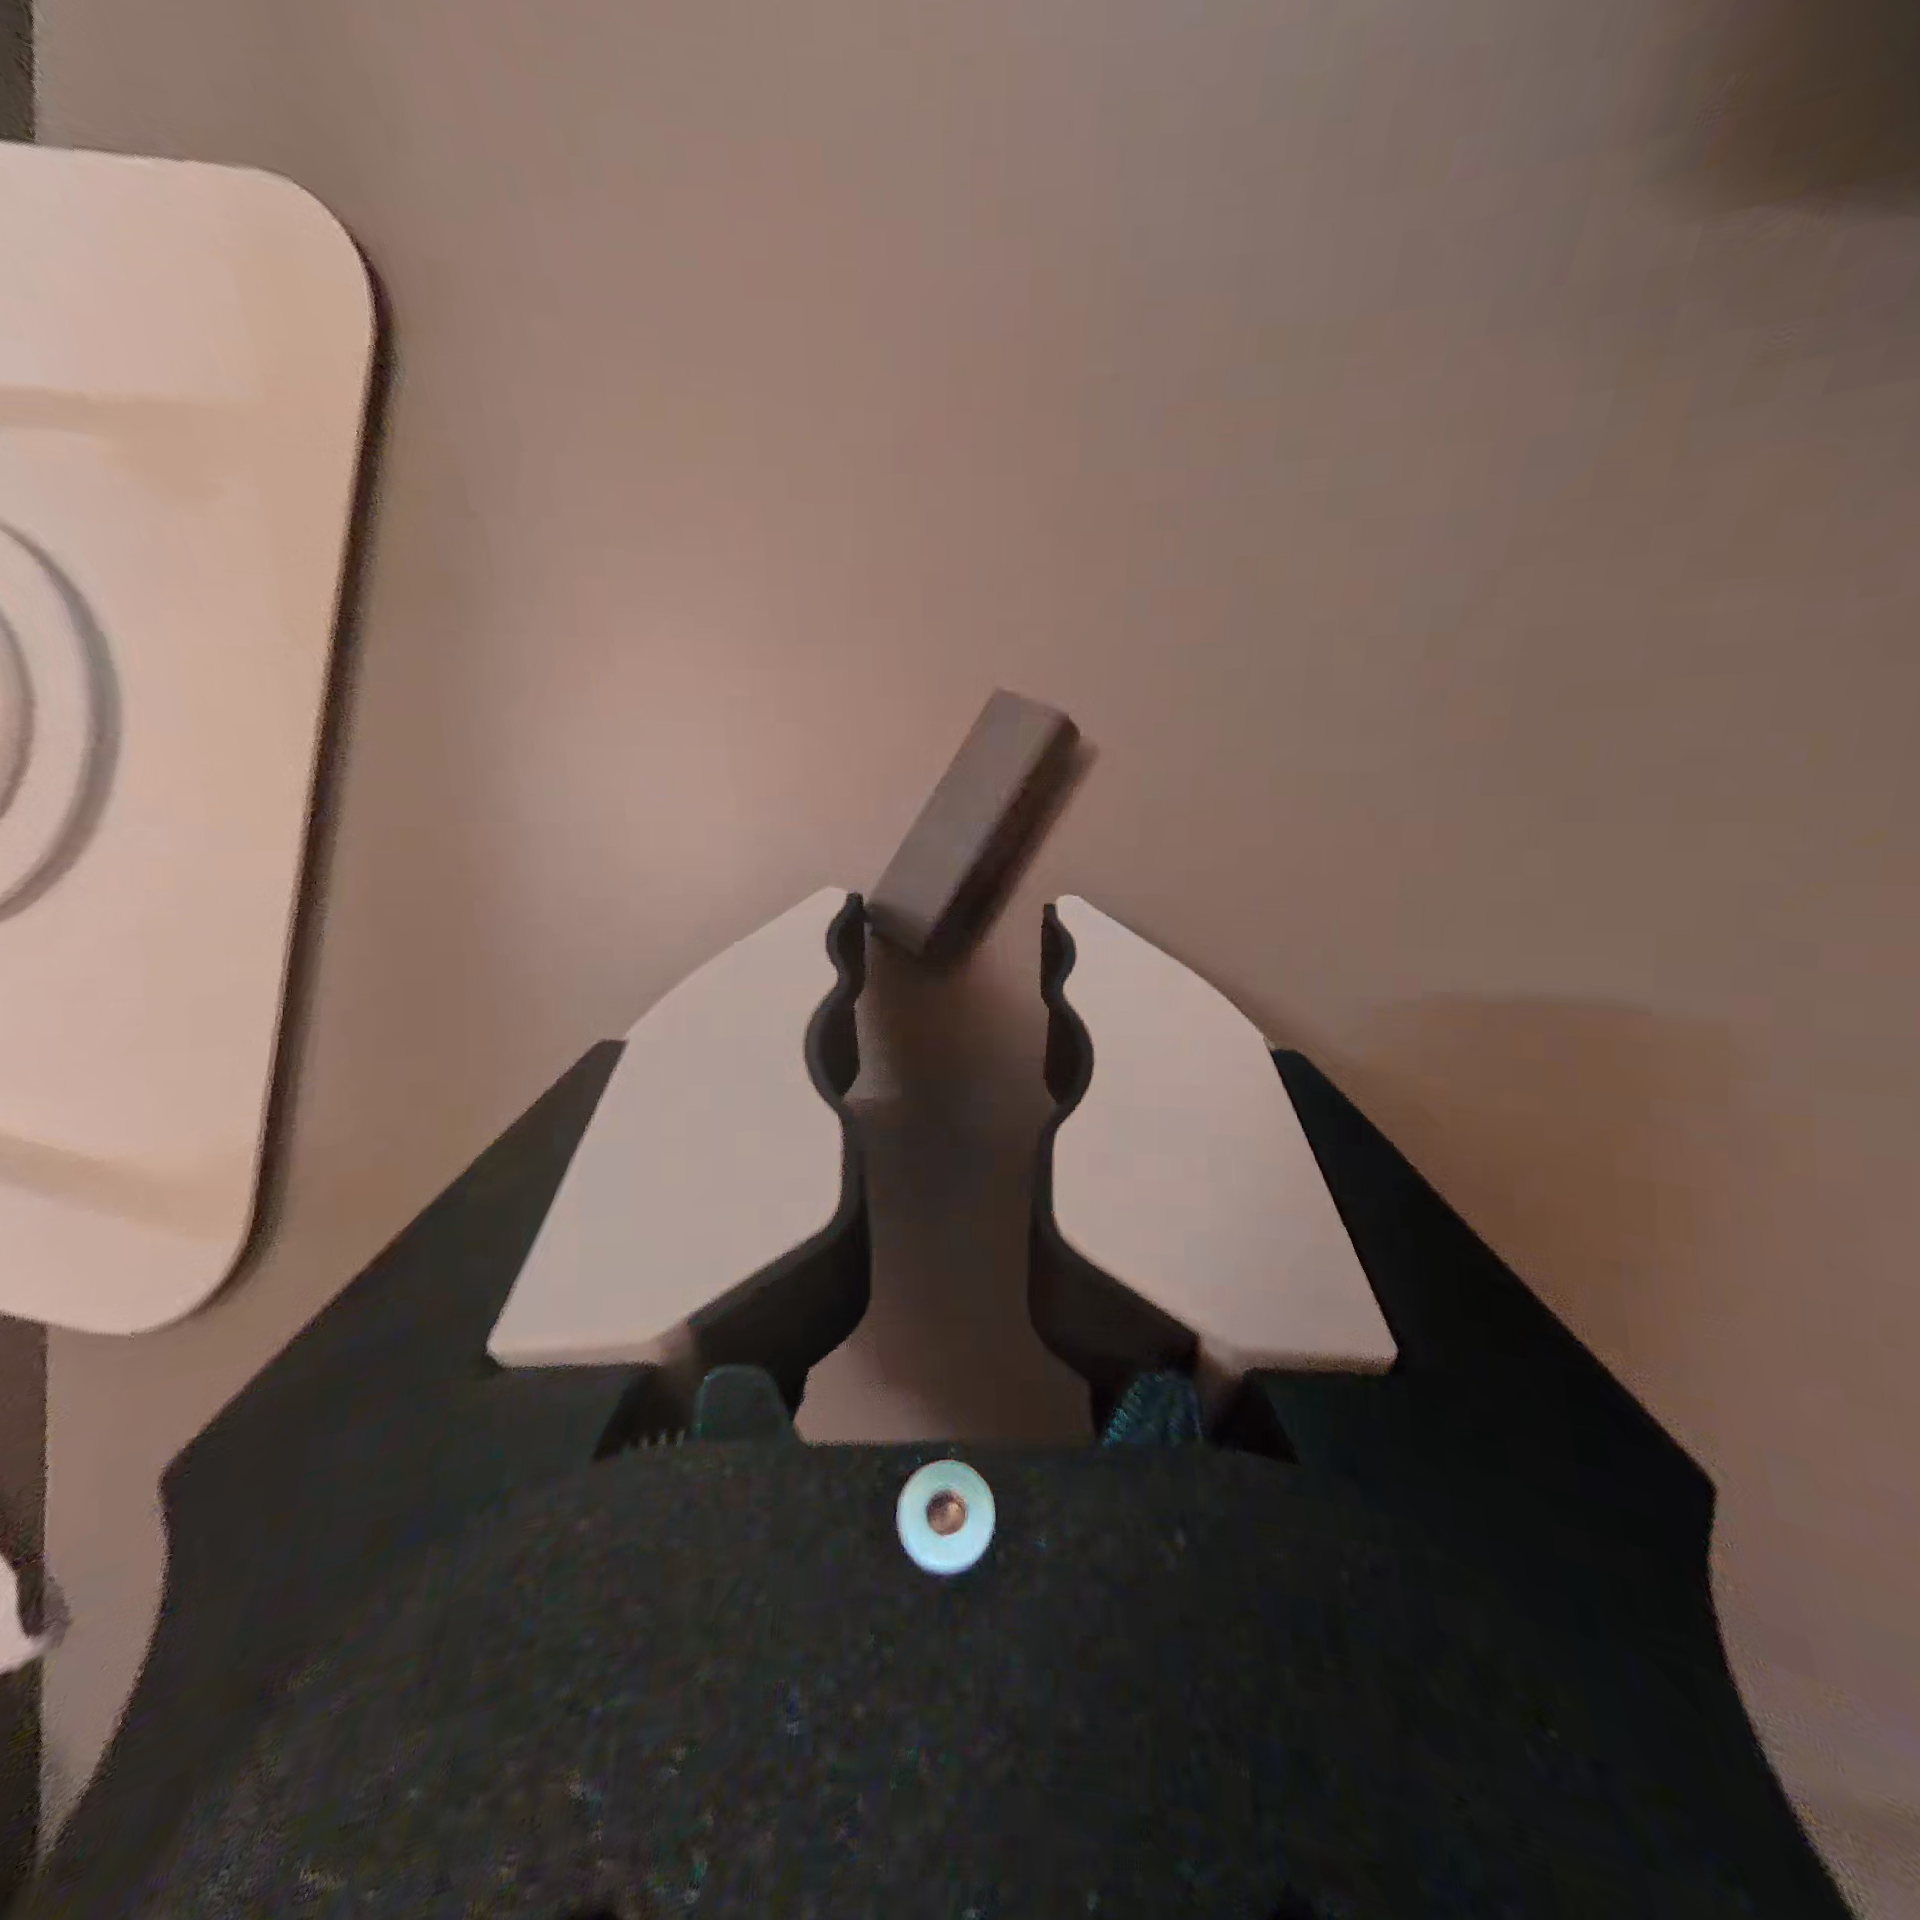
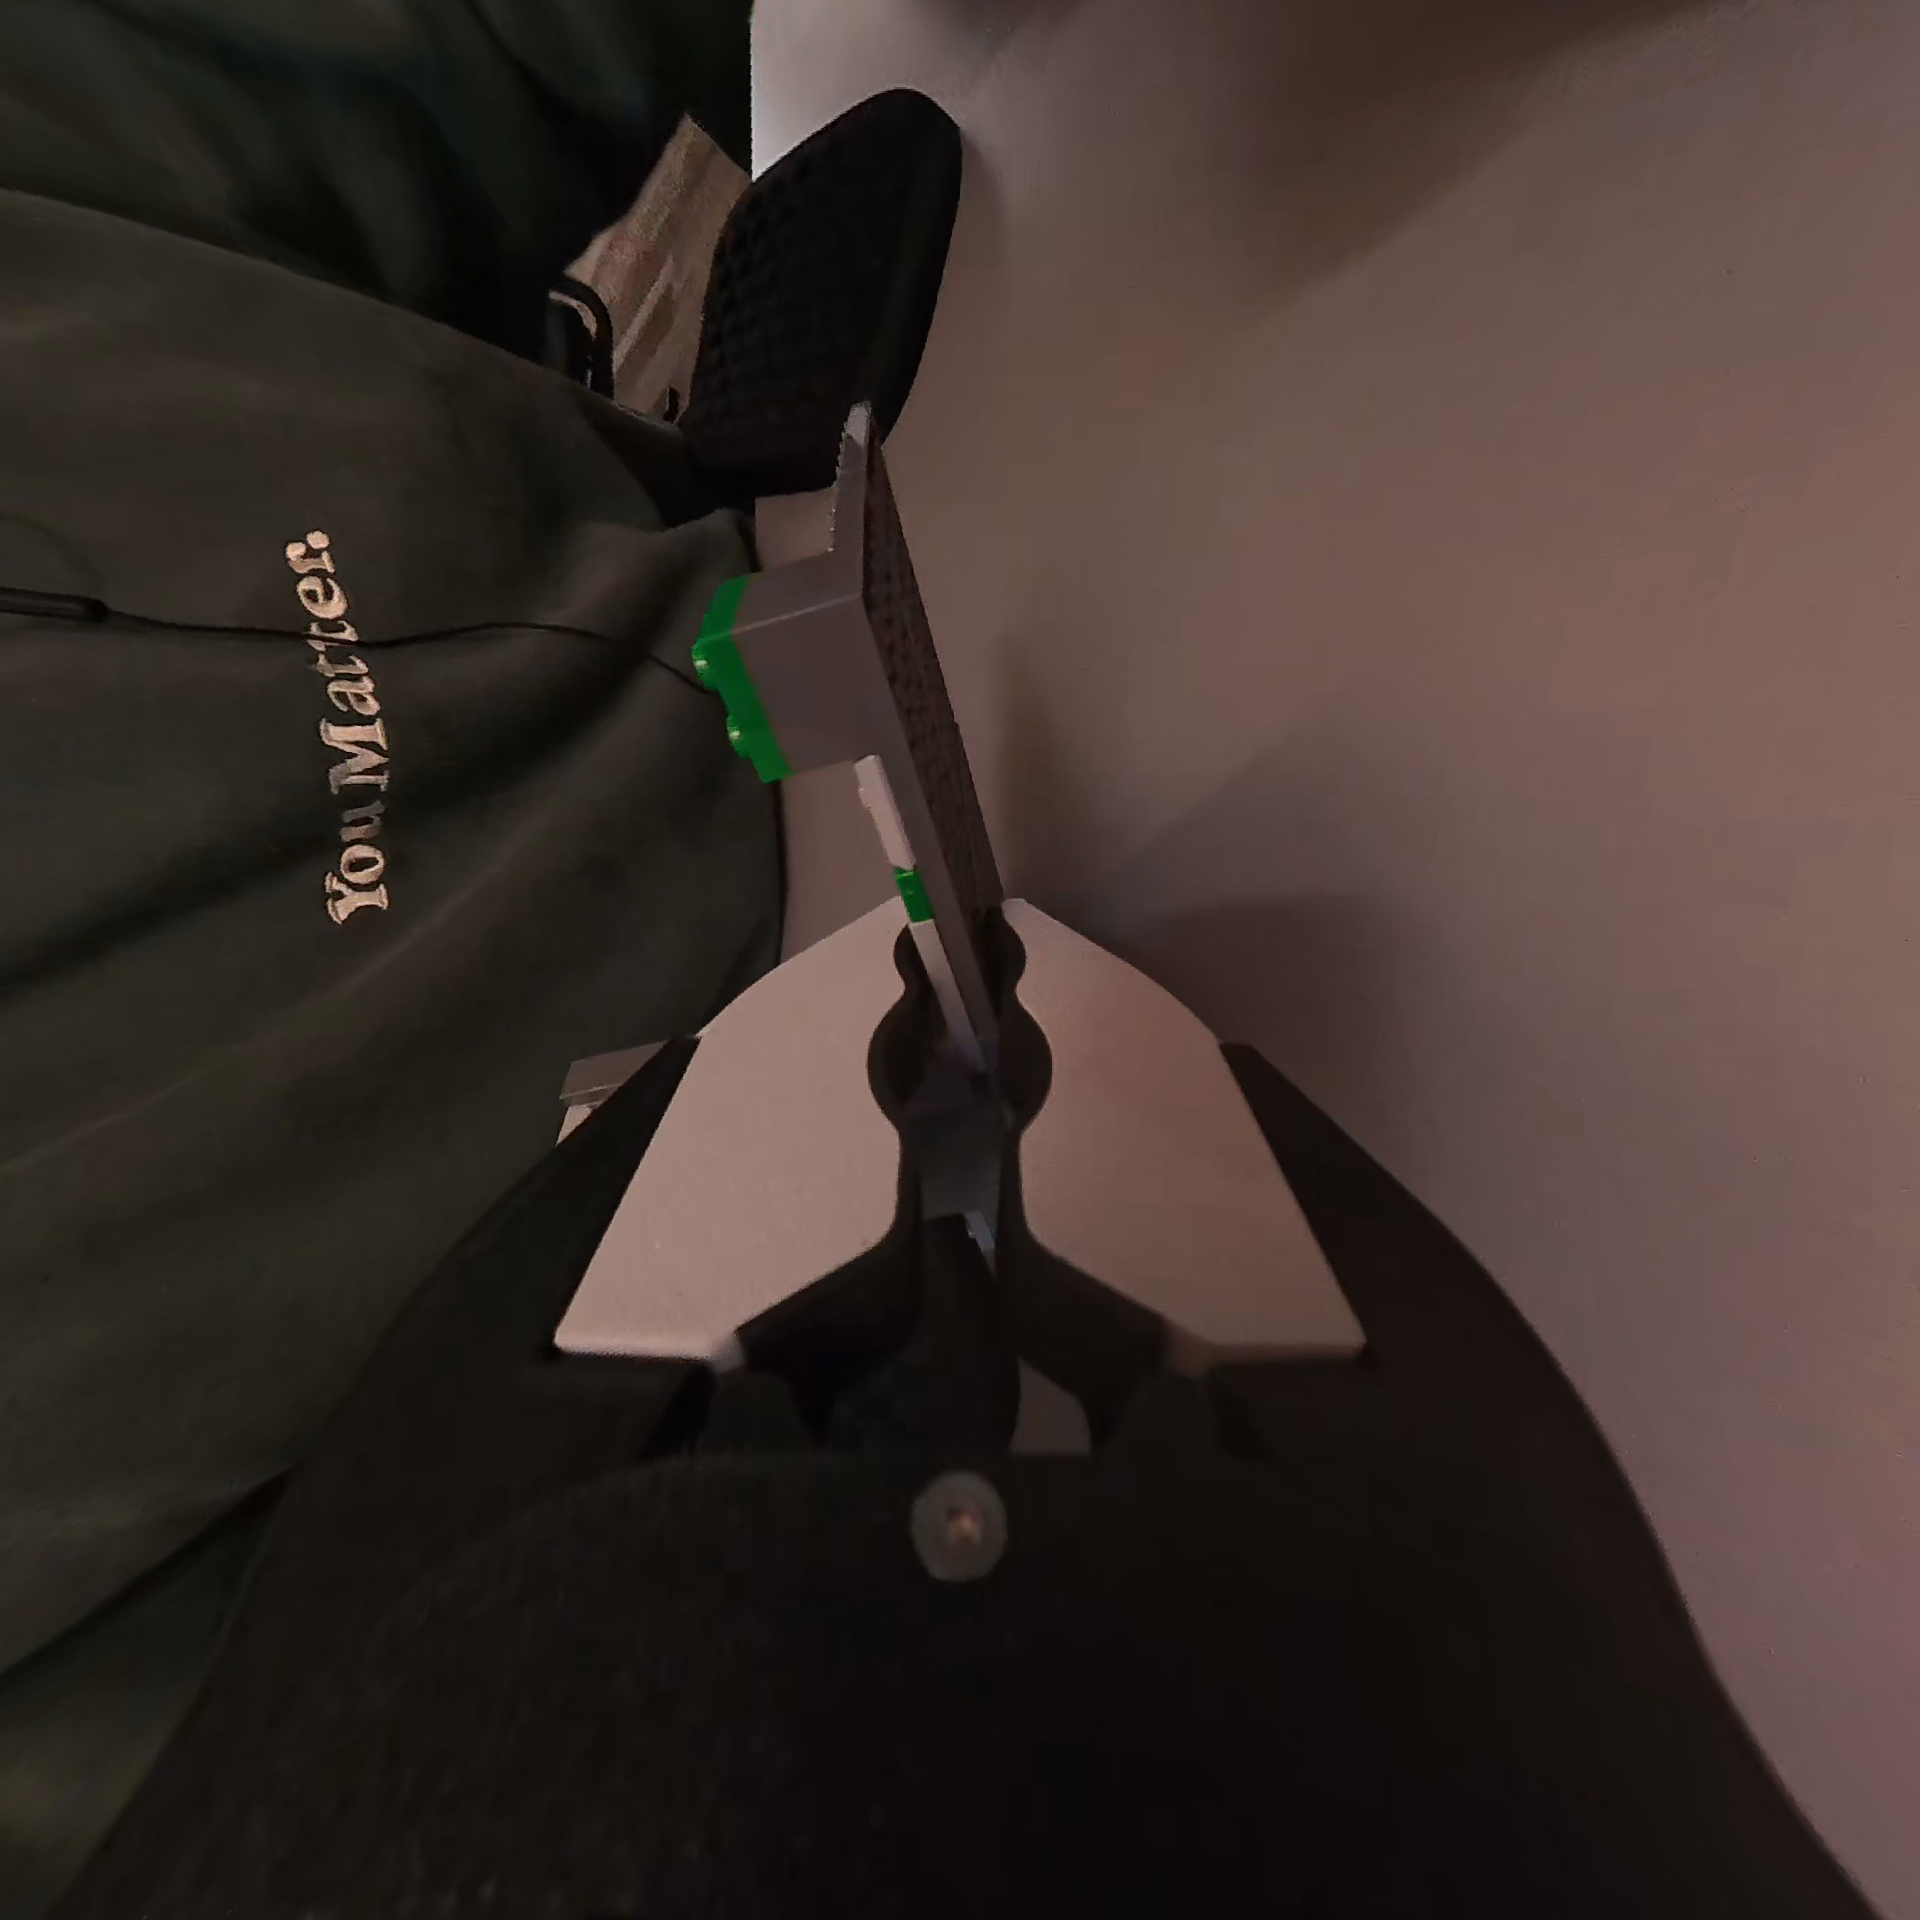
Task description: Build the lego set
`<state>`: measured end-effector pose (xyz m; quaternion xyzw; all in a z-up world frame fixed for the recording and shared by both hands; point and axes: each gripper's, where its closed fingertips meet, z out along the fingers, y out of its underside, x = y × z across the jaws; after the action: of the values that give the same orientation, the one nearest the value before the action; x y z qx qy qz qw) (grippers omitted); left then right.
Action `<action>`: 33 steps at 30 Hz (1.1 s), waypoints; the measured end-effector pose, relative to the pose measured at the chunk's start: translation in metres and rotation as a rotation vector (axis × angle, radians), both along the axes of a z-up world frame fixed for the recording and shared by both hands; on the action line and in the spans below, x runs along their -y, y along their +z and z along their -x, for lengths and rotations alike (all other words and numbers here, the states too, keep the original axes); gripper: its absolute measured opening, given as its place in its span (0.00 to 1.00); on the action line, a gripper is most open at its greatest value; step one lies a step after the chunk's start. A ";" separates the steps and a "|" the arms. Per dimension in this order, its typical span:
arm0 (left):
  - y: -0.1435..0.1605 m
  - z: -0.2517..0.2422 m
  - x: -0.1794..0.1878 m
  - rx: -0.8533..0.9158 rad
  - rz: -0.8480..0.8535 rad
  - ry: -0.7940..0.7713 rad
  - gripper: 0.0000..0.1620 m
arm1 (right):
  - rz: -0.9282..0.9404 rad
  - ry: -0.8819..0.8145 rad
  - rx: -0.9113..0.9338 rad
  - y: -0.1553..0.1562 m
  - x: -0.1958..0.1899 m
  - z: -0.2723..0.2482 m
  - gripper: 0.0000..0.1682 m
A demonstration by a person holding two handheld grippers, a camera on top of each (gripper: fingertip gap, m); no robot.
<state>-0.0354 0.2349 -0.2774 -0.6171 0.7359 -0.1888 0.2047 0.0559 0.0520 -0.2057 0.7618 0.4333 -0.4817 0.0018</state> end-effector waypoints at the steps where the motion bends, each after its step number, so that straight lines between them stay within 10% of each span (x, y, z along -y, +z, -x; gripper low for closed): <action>1: -0.001 -0.001 0.000 -0.011 0.009 -0.017 0.18 | 0.002 0.001 -0.004 0.000 0.000 0.000 0.05; 5: -0.004 -0.006 0.003 -0.034 0.007 -0.052 0.05 | 0.005 -0.011 -0.011 0.000 -0.005 -0.001 0.05; 33: 0.111 -0.011 0.080 0.253 -0.282 0.498 0.05 | -0.198 -0.389 0.180 0.014 -0.081 0.004 0.05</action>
<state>-0.0244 0.1550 -0.1660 -0.7155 0.5499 -0.1043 0.4181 0.0520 0.1327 -0.1921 0.8674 0.3213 -0.3581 -0.1271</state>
